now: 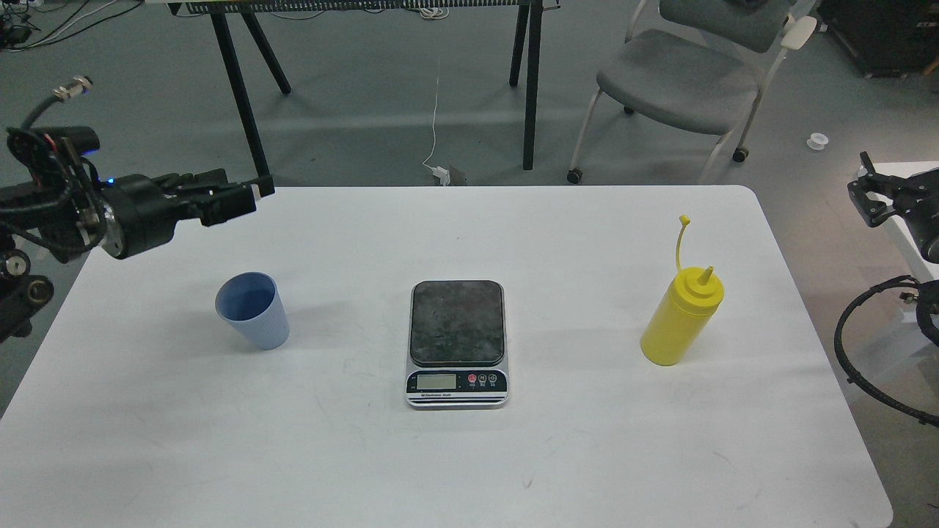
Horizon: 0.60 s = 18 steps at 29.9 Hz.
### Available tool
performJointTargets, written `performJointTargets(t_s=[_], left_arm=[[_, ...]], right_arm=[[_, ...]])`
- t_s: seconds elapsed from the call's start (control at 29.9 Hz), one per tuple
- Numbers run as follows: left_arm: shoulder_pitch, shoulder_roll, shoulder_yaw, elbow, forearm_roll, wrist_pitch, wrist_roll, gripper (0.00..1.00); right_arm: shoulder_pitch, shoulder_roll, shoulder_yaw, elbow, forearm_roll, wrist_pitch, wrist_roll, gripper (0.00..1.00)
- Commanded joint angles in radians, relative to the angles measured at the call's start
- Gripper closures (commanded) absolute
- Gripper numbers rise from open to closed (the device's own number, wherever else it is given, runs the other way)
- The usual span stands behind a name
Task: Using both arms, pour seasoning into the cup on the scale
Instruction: 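Reach the left gripper toward the light blue cup, then close the left gripper around the light blue cup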
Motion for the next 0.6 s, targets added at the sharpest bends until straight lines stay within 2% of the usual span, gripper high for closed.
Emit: performJointTargets(t_s=[0.0,0.13,0.23,0.43,0.57], left_arm=[[0.0,-0.001,0.084,0.034,0.146,0.059,0.001,0.1],[0.002,-0.02,0.166,0.093,0.154,0.066,0.001,0.2],[-0.003,-0.041,0.221,0.136,0.154,0.104,0.003,0.25],[-0.004,-0.075,0.233,0.22,0.151,0.116,-0.002,0.4],[-0.004,-0.08,0.239,0.232,0.143,0.116,-0.006,0.58]], right_arm=[[-0.009,-0.019,0.017,0.0,0.001,0.0,0.0,0.01],[-0.009,-0.028,0.017,0.0,0.001,0.0,0.0,0.01],[-0.009,-0.028,0.022,0.008,0.001,0.0,0.0,0.01],[-0.018,-0.033,0.022,0.055,-0.001,0.0,0.0,0.01],[-0.018,-0.033,0.022,0.071,-0.001,0.0,0.0,0.01]])
